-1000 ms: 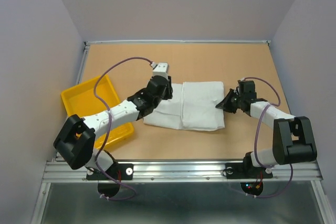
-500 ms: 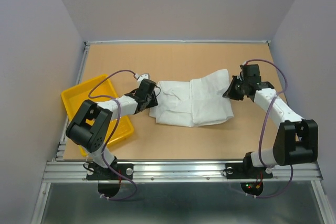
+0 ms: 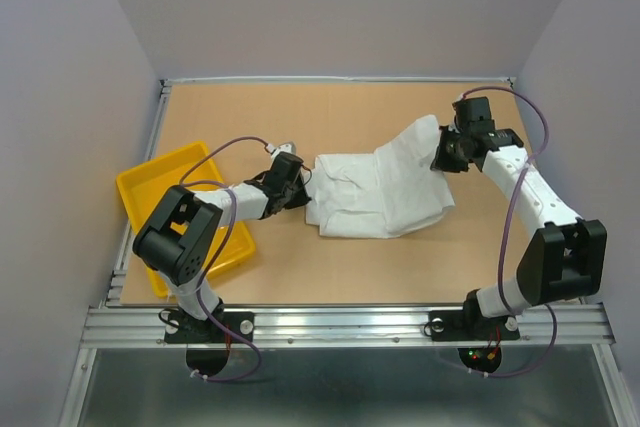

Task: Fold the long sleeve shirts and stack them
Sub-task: Fold the shirt

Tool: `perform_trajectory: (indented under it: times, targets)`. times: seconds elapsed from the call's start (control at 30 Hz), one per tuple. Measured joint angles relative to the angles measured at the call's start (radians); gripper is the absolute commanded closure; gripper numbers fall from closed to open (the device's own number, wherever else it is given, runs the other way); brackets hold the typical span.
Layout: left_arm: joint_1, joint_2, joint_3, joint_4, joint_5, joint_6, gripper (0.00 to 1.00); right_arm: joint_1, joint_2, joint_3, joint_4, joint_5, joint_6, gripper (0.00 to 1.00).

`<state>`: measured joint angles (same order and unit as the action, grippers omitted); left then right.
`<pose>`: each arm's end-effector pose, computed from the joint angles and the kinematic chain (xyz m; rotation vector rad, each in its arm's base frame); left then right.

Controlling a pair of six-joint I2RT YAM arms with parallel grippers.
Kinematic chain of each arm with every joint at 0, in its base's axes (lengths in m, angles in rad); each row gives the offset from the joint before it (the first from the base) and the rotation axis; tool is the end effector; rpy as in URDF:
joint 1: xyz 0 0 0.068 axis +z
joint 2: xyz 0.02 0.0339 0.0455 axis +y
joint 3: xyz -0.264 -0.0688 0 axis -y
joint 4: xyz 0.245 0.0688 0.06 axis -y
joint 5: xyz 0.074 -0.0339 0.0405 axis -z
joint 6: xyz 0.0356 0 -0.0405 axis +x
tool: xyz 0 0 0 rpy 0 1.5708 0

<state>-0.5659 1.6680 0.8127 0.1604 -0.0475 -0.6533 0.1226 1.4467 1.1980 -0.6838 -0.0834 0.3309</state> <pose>0.2843 -0.1786 0.1605 -0.1279 2.3307 -0.5803 0.3021 0.0402 0.2854 0.2277 2.5125 0.2900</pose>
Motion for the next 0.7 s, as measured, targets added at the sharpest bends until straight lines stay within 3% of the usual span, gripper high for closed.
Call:
perform_trajectory:
  times: [0.7]
  targets:
    - [-0.1,0.018,-0.003,0.034,0.074,-0.106,0.91,0.434,0.278,0.346,-0.289,0.524,0.012,0.99]
